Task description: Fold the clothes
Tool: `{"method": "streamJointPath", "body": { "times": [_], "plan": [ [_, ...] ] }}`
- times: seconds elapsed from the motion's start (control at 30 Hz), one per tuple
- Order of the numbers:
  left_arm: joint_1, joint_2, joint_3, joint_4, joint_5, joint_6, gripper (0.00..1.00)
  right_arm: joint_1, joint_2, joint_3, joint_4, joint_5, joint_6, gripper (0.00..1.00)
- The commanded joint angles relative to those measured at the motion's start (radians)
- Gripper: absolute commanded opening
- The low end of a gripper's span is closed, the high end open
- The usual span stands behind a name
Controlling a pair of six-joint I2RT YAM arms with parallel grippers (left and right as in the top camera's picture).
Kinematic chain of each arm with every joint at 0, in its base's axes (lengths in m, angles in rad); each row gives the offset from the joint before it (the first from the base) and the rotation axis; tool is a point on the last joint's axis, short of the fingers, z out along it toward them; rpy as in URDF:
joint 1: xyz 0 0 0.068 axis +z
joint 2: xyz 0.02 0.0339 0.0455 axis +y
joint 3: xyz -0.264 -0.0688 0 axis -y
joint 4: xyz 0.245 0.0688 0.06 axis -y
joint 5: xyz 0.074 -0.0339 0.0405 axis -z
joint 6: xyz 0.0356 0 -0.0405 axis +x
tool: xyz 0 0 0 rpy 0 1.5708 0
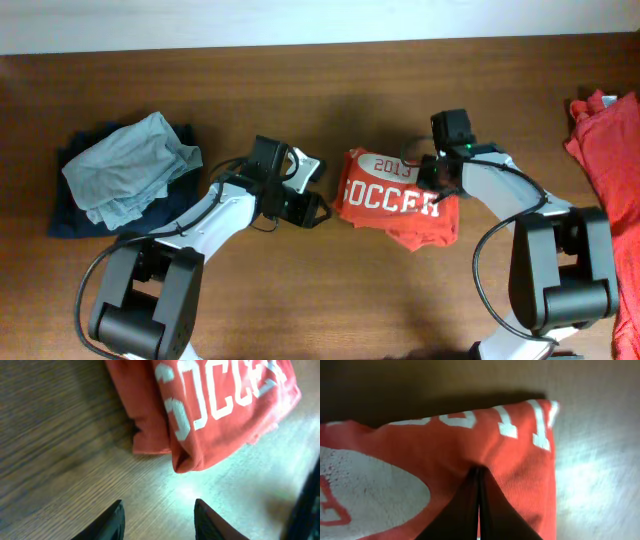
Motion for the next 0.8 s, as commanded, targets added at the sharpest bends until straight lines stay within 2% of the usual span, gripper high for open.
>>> {"method": "streamJointPath", "body": {
  "times": [0.0, 0.1, 0.2, 0.33, 0.47, 0.7, 0.77],
  "plan": [
    [0.002, 0.008, 0.056, -0.021, 0.031, 0.01, 0.47, 0.005, 0.005, 0.077, -0.052, 0.019, -0.08, 0.04],
    [0.002, 0.008, 0.077, 0.011, -0.014, 0.01, 0.63, 0.005, -0.009, 0.192, -0.208, -0.06, -0.08, 0.04],
    [0.002, 0.009, 0.08, 0.092, -0.024, 0.01, 0.74, 0.005, -0.018, 0.296, -0.354, -0.176, -0.08, 0.04],
    [0.002, 0.016, 0.08, 0.155, -0.054, -0.024, 0.77, 0.014, -0.018, 0.34, -0.453, -0.374, -0.08, 0.04],
    [0.002, 0.025, 0.079, 0.161, -0.136, -0.115, 0.78, 0.051, 0.002, 0.301, -0.436, -0.395, -0.08, 0.04],
    [0.002, 0.025, 0.079, 0.139, -0.144, -0.12, 0.83, 0.09, 0.11, 0.18, -0.233, -0.38, -0.089, 0.06],
    [0.002, 0.025, 0.079, 0.127, -0.144, -0.12, 0.83, 0.09, 0.153, 0.174, -0.237, -0.38, -0.109, 0.06]
  ]
}}
